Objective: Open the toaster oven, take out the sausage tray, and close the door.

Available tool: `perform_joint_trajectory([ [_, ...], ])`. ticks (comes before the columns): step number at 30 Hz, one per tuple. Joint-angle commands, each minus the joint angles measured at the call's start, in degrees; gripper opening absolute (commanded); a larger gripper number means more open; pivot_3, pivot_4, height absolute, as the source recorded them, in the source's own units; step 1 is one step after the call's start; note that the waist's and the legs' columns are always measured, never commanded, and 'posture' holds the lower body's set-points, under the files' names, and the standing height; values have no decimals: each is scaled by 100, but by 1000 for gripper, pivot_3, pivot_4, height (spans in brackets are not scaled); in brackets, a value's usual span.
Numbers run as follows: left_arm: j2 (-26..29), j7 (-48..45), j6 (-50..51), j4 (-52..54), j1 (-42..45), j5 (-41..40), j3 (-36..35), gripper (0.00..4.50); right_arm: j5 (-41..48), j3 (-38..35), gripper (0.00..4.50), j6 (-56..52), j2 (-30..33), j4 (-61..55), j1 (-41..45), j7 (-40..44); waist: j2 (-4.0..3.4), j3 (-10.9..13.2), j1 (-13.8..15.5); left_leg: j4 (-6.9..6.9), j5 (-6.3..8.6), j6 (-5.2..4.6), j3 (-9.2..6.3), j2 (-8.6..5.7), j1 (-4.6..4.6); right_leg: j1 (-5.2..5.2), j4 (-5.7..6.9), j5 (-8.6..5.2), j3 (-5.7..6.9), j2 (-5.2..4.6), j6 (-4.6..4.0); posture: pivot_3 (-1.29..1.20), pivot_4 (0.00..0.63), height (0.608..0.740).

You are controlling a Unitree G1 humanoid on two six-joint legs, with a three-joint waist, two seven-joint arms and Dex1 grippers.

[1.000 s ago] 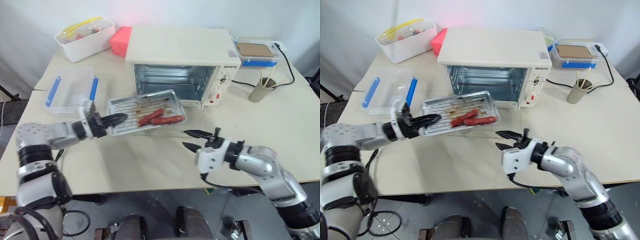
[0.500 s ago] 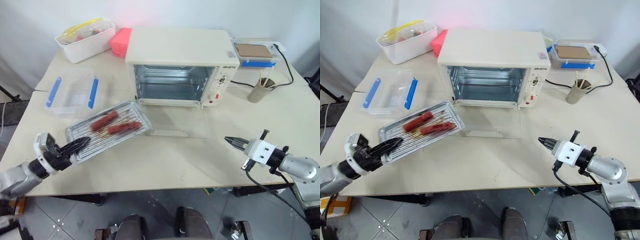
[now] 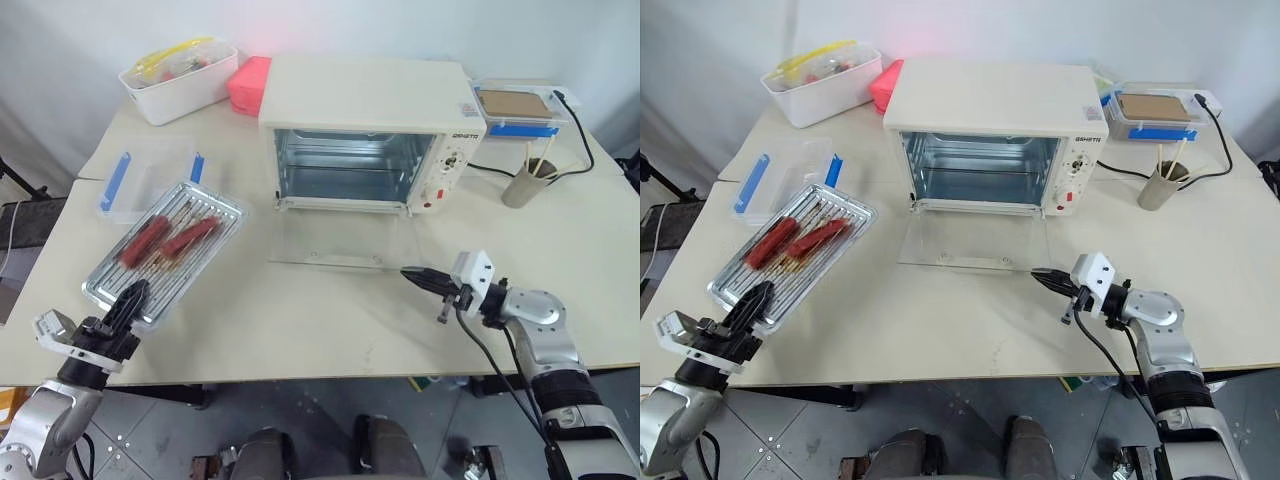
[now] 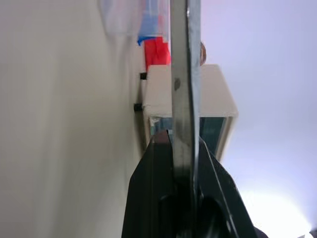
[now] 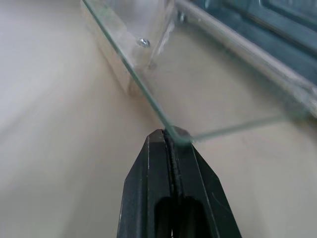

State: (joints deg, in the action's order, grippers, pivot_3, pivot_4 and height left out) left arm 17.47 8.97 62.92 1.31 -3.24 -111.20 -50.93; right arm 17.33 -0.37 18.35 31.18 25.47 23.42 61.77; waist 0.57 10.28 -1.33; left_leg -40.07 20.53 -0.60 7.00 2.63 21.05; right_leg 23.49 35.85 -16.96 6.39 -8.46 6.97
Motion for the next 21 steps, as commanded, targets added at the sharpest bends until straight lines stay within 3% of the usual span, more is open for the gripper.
perform_joint_trajectory([
  [1, -57, 54, -113, 327, -36, -180, -102, 0, 440, -358, 29, -239, -12, -588, 48, -80, 0, 0, 17, -1, 0, 0, -1, 0, 2, 0, -1, 0, 0, 0, 0, 0, 150, 740],
  [12, 28, 22, 15, 294, 90, -180, 58, 0, 1594, -1273, 29, -1312, -78, -2265, 384, -1000, 0, 0, 18, 0, 0, 0, 1, -5, 5, 3, -5, 0, 1, 3, 0, 0, 150, 740],
  [16, 347, -92, 356, 207, 192, -180, 552, 0, 2320, -1415, 29, -2254, 303, -3110, -199, -630, 6, -3, 151, 1, 2, -2, -5, -9, 8, 3, -7, 0, 6, 3, 0, 0, 150, 740],
  [19, 738, -301, 665, 80, 219, -180, 1010, 0, 2423, -1527, 596, -2530, 609, -3571, -928, -328, 7, -4, 197, 2, 5, -7, -10, -18, 13, 1, -12, 0, 5, 3, 0, 0, 150, 740],
  [21, 962, -424, 805, -64, 336, -180, 1303, 0, 2247, -1540, 1300, -2373, 835, -3821, -1506, 82, 7, -4, 226, 3, 6, -10, -8, -22, 13, 1, -18, 0, 2, 3, 0, 0, 150, 740],
])
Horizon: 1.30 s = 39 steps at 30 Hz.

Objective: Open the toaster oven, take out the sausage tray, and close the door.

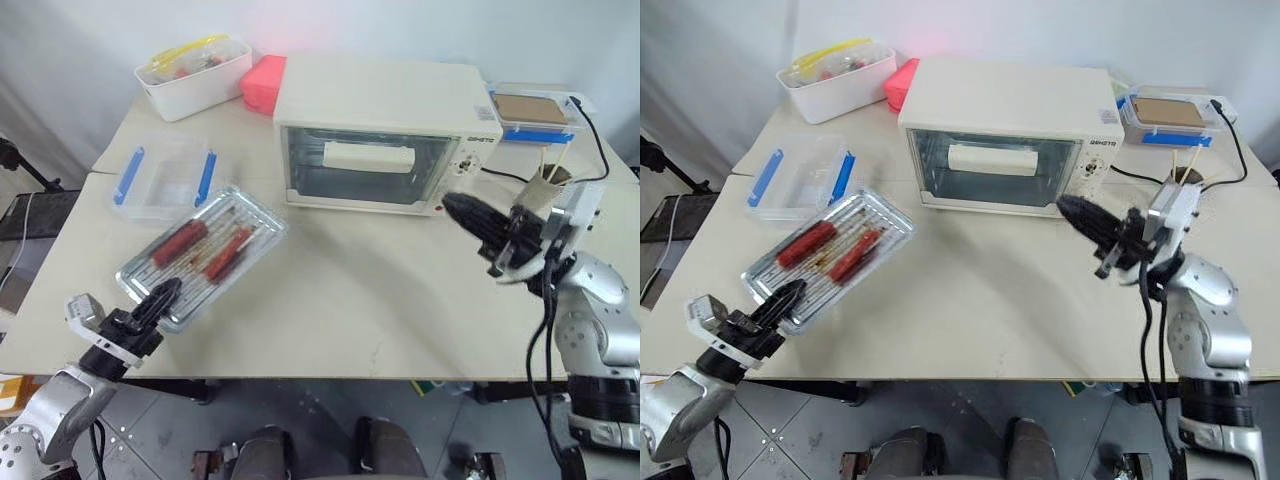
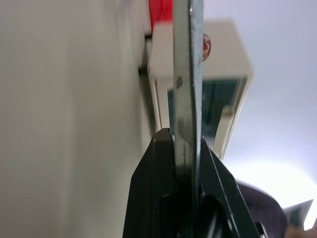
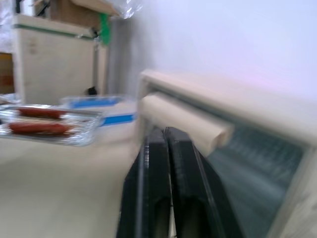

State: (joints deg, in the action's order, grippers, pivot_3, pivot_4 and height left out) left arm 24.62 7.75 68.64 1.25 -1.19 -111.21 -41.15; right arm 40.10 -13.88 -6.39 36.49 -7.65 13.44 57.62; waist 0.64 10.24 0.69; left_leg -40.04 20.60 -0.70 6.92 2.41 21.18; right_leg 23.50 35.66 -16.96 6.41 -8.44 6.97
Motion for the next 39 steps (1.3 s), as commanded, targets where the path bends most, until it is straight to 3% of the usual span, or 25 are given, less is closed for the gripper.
perform_joint_trajectory([
  [1, 460, -356, 349, -167, 226, -179, 583, 0, -65, -245, 1565, 146, 393, -642, -847, 645, -1, 0, 18, 0, 0, -1, 3, -3, 0, 0, -3, 0, -3, 0, 0, 0, 150, 740],
  [7, 1003, -558, 523, -685, 908, -179, 1713, 0, -302, -531, 3626, 483, 579, -1025, -1904, 1046, -7, -3, 41, 0, -1, 1, 13, 2, -9, -1, -1, 1, -12, 6, 2, 0, 150, 740],
  [10, 1036, -864, 844, -979, 1545, 464, 2529, 0, -414, -845, 4469, 739, 485, -1073, -2638, 1148, -7, -3, 97, 0, -1, 2, 13, 2, -9, -2, -3, 1, -11, 8, 2, 0, 150, 740],
  [14, 830, -1377, 932, -1356, 2518, 1975, 3484, 0, -447, -1103, 4469, 902, 350, -1327, -3351, 1058, -11, -6, 139, 1, -1, 1, 15, -15, -2, -6, -10, 3, -14, 9, 5, 0, 150, 740],
  [19, 66, -2180, 901, -2339, 3741, 3333, 4167, 0, -519, -1310, 4469, 1003, 226, -1496, -3852, 883, -30, -17, 221, -2, -13, -2, 27, -28, -15, -34, -20, 11, -15, 5, 20, 0, 150, 740],
  [26, -540, -2989, 1128, -3563, 4865, 4666, 4344, 0, -462, -1467, 4469, 927, 156, -1836, -4103, 603, -33, -19, 239, 5, -14, -4, 12, -37, -12, -56, -53, 14, -8, 5, 27, 0, 150, 740],
  [29, -532, -3306, 1322, -3647, 5167, 5112, 4437, 0, -431, -1508, 4469, 876, 148, -1948, -4134, 491, -32, -18, 237, 3, -16, -7, -2, -38, -14, -73, -61, 16, 4, 5, 31, 0, 150, 740],
  [34, -244, -3844, 1537, -3233, 5208, 5457, 4325, 1419, -438, -1485, 4500, 867, 127, -1997, -4132, 382, -27, -15, 174, 7, -16, -7, -8, -35, -9, -73, -64, 17, 12, 5, 33, 0, 150, 740],
  [39, 560, -4341, 1454, -2114, 4613, 5651, 4262, 2783, -499, -1364, 4500, 909, 94, -1938, -4081, 364, -26, -13, 35, 15, -16, -7, -18, -27, -11, -69, -66, 16, 11, 7, 32, 0, 150, 740],
])
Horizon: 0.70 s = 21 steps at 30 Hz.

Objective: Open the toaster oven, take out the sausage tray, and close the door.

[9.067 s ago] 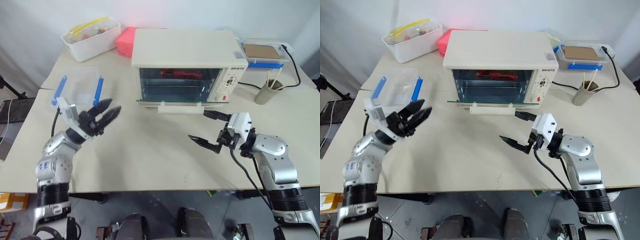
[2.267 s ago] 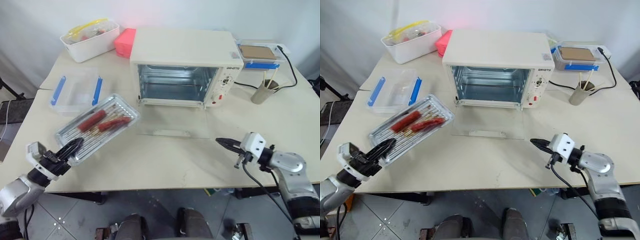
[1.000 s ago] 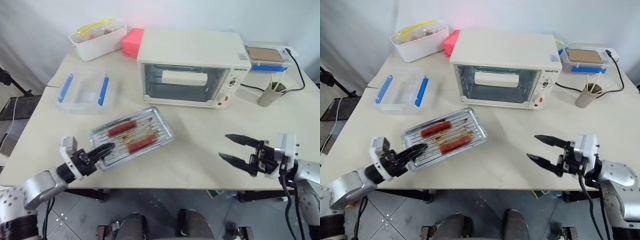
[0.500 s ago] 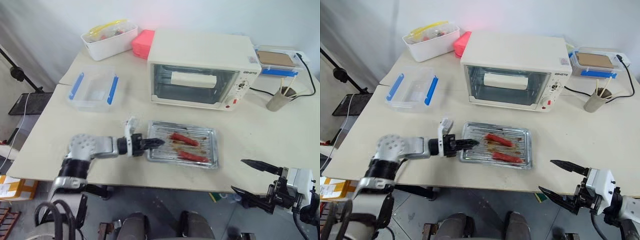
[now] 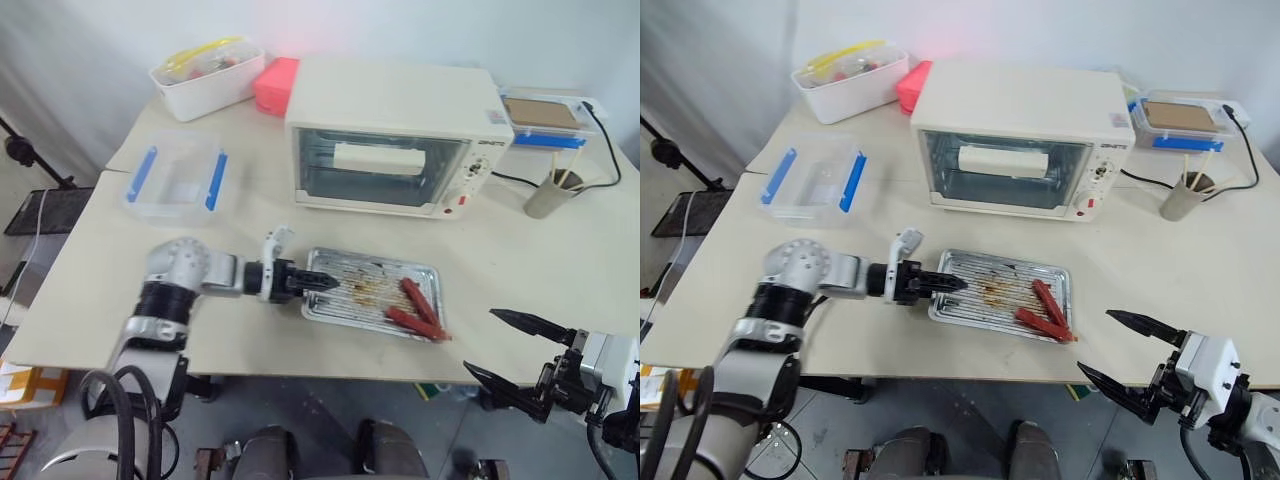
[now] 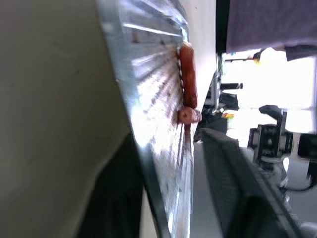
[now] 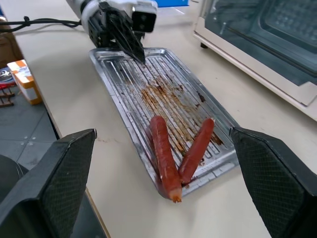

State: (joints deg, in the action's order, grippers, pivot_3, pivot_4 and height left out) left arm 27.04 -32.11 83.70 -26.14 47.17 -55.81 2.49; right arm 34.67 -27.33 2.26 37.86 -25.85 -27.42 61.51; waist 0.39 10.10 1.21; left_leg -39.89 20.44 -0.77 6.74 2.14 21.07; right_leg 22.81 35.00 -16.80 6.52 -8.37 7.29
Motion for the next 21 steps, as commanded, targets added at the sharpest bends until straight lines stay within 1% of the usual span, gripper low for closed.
perform_joint_trajectory([
  [1, 615, -601, -305, 949, -475, 184, -151, 3069, 32, 10, 4500, 52, -39, -73, 51, -7, -1, 0, -18, 1, 0, 0, -4, 2, -3, 0, 2, 0, -2, 2, -1, 0, 150, 740],
  [2, 820, -788, -492, 1178, -656, 245, -190, 3324, 24, 29, 4500, 58, -36, -40, 83, 5, -1, 1, -37, 1, -1, 2, -3, 2, -3, 0, 2, -1, -2, 3, -1, 0, 150, 740],
  [4, 1311, -1356, -1019, 1627, -1046, 408, -228, 3984, 15, 67, 4500, 58, -21, 32, 166, 47, 0, 1, -62, 2, 1, 5, -8, 9, -10, 2, 4, -1, -12, 6, -2, 0, 150, 740],
  [5, 1458, -1557, -1211, 1745, -1167, 470, -239, 4167, 15, 75, 4500, 54, -18, 54, 194, 60, 1, 2, -59, 1, 1, 6, -11, 10, -10, 2, 5, -2, -12, 6, -3, 0, 150, 740],
  [6, 1626, -1802, -1747, 1827, -1397, 624, -428, 4376, 16, 96, 4500, 46, 7, 109, 257, 97, -1, 2, -59, 1, 1, 6, -13, 11, -10, 3, 3, -2, -11, 8, -3, 0, 150, 740],
  [8, 1764, -2073, -2390, 1873, -1650, 826, -650, 4376, 17, 120, 4500, 41, 37, 174, 329, 143, -2, 3, -33, 1, 4, 9, -16, 12, -10, 8, 4, -2, -19, 7, -4, 0, 150, 740],
  [10, 2141, -3039, -5137, 2116, -2593, 1886, -959, 4376, 96, 182, 4500, -51, 177, 314, 569, 283, -2, 3, -30, 1, 4, 8, -17, 12, -7, 10, 1, -2, -17, 6, -5, 0, 150, 740],
  [11, 2229, -3369, -6162, 2177, -2915, 2256, -1069, 4376, 127, 202, 4500, -91, 228, 363, 658, 340, -5, 3, -53, 1, 8, 8, -6, 11, -5, 25, 0, -3, -25, -1, -6, 0, 150, 740],
  [12, 2257, -3575, -6829, 2180, -3103, 2482, -1132, 4376, 175, 216, 4500, -158, 296, 402, 733, 413, -5, 3, -60, 6, 11, 8, 11, 11, 3, 46, 1, -3, -32, -6, -7, 0, 150, 740],
  [13, 2367, -3860, -7511, 2101, -3320, 2783, -1048, 4376, 239, 222, 4500, -243, 376, 425, 797, 489, -4, 3, -59, 10, 12, 8, 14, 11, 11, 57, 3, -4, -34, -8, -9, 0, 150, 740],
  [16, 2346, -4130, -8874, 1662, -3619, 3324, -1027, 4376, 346, 227, 4500, -423, 571, 515, 977, 692, -8, 5, 24, 12, 14, 4, 21, 10, 17, 68, -5, -6, -29, -10, -13, 0, 150, 740],
  [18, 2078, -3821, -9553, 1382, -3551, 3514, -1178, 4376, 349, 231, 4500, -494, 662, 615, 1100, 813, -9, 5, 39, 8, 16, -3, 20, 10, 15, 66, -2, -6, -29, -15, -13, 0, 150, 740],
  [20, 1912, -3733, -9861, 1365, -3566, 3535, -1230, 4376, 338, 217, 4500, -537, 737, 765, 1225, 924, -7, 5, 44, 1, 20, -12, 19, 9, 16, 65, 2, -5, -29, -18, -10, 0, 150, 740],
  [21, 1899, -3877, -9708, 1471, -3645, 3380, -1217, 4376, 337, 209, 4500, -550, 755, 818, 1270, 955, -7, 5, 44, -3, 22, -15, 20, 10, 18, 65, 5, -4, -28, -18, -9, 0, 150, 740],
])
